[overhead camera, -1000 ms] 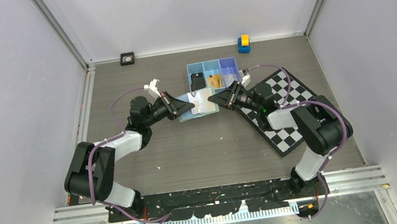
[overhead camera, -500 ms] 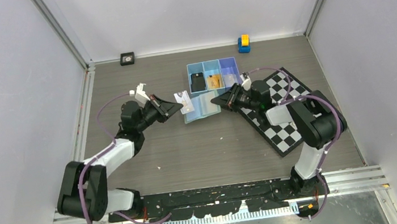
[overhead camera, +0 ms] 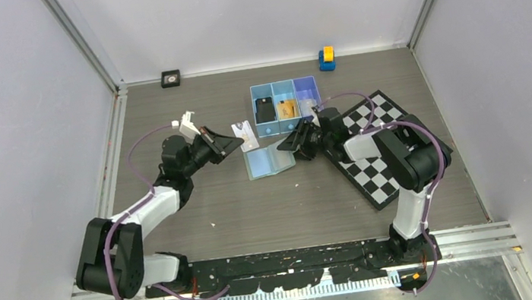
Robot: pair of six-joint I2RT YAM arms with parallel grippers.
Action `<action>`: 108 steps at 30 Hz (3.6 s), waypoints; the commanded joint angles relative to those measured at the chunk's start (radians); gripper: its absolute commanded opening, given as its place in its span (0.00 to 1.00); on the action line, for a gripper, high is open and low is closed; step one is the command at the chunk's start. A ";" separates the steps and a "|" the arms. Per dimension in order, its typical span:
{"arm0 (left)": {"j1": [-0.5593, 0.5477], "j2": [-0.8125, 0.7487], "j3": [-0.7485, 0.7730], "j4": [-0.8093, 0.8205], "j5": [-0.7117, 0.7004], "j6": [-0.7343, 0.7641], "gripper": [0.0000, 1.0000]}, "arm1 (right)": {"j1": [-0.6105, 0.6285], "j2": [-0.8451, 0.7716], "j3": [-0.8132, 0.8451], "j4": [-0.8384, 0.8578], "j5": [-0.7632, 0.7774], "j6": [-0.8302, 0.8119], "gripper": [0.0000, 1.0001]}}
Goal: Take the credit cards out of the card holder
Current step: Place the card holder at the center of the board, then place the credit card in the storage box.
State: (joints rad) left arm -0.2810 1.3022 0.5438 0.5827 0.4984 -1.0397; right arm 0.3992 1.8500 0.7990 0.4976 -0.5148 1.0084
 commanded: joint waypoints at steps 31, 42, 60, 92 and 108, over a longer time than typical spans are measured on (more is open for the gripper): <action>-0.088 0.192 0.067 0.405 0.222 -0.128 0.00 | 0.060 -0.250 -0.093 0.452 -0.188 0.047 0.51; -0.086 0.172 0.079 0.204 0.159 -0.056 0.41 | 0.023 -0.271 -0.079 0.316 -0.131 0.019 0.01; -0.085 0.017 0.118 -0.253 -0.030 0.169 0.78 | -0.131 -0.187 0.545 -0.868 0.375 -0.513 0.00; -0.084 0.251 0.237 -0.448 -0.101 0.217 0.89 | -0.145 0.177 0.974 -1.110 0.452 -0.614 0.36; -0.063 0.328 0.276 -0.523 -0.122 0.233 0.90 | 0.070 -0.148 0.580 -0.949 0.546 -0.534 0.74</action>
State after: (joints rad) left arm -0.3496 1.6146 0.7750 0.0864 0.3870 -0.8280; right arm 0.4309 1.7748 1.4921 -0.5350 0.0261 0.4255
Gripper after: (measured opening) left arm 0.901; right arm 0.736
